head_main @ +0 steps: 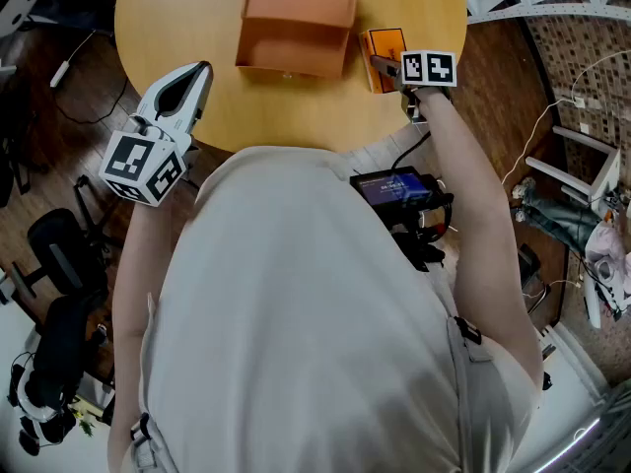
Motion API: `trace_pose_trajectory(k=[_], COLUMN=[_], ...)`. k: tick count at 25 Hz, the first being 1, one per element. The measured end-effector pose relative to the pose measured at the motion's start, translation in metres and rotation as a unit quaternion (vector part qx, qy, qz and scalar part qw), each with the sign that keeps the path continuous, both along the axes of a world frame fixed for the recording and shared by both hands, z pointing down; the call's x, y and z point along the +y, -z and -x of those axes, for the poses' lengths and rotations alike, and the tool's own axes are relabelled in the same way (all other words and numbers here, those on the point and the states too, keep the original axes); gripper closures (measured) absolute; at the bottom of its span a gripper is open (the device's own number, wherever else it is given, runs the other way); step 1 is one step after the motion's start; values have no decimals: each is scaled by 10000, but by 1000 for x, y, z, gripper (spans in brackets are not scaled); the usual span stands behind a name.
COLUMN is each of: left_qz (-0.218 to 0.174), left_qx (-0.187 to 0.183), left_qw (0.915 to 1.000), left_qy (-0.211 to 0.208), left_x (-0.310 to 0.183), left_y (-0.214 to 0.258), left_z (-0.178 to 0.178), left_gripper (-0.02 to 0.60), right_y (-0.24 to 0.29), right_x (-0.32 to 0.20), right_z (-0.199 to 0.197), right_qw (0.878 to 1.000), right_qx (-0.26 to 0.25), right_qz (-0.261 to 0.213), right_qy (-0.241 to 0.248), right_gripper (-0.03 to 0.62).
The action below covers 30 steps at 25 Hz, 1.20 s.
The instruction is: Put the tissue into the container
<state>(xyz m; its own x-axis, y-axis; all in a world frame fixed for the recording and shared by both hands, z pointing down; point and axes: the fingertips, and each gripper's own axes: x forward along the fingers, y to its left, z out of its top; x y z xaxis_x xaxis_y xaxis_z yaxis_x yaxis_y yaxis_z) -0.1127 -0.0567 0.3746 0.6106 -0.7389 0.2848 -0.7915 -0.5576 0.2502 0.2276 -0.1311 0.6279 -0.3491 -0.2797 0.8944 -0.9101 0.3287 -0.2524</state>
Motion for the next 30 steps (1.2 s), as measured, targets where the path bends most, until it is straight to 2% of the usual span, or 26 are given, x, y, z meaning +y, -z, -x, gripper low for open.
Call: trace_pose_trajectory(k=[3, 6, 9, 11, 12, 14, 15, 18, 20, 22, 24, 30], left_qz=[26, 47, 94, 147, 179, 247, 275, 288, 272, 258, 255, 289], left_qx=[12, 41, 96, 113, 129, 178, 194, 155, 71, -9, -67, -152], left_qw=[10000, 9998, 9995, 9993, 9992, 9986, 9983, 9976, 9971, 9965, 9956, 9930], left_qy=[87, 202, 281, 317, 347, 424, 466, 608, 710, 800, 896, 1133], left_x=[5, 11, 15, 10, 5, -5, -9, -11, -3, 8, 19, 39], left_y=[2, -4, -10, -14, -17, -25, -28, -32, -29, -25, -21, -18], left_z=[8, 21, 28, 29, 31, 38, 42, 51, 55, 57, 60, 67], left_gripper=[581, 581, 581, 581, 581, 581, 581, 581, 581, 581, 581, 581], right_y=[-15, -11, 25, 55, 68, 86, 90, 84, 68, 48, 29, -4], right_x=[6, 6, -8, -30, -41, -56, -58, -40, -19, -5, 2, 12], right_z=[-3, -3, -3, 15, 34, 88, 119, 196, 222, 230, 227, 224], right_qw=[9998, 9999, 9993, 9964, 9930, 9784, 9665, 9196, 8901, 8683, 8576, 8491], right_qx=[-4, 62, 135, 11, -103, -379, -504, -632, -484, -218, 11, 114], right_qz=[187, 115, -355, -761, -952, -1241, -1317, -1211, -959, -707, -493, -161], right_qy=[-3, -37, 3, 360, 691, 1611, 2144, 3684, 4430, 4905, 5119, 5279], right_gripper=[147, 216, 230, 233, 233, 235, 235, 233, 233, 233, 233, 224])
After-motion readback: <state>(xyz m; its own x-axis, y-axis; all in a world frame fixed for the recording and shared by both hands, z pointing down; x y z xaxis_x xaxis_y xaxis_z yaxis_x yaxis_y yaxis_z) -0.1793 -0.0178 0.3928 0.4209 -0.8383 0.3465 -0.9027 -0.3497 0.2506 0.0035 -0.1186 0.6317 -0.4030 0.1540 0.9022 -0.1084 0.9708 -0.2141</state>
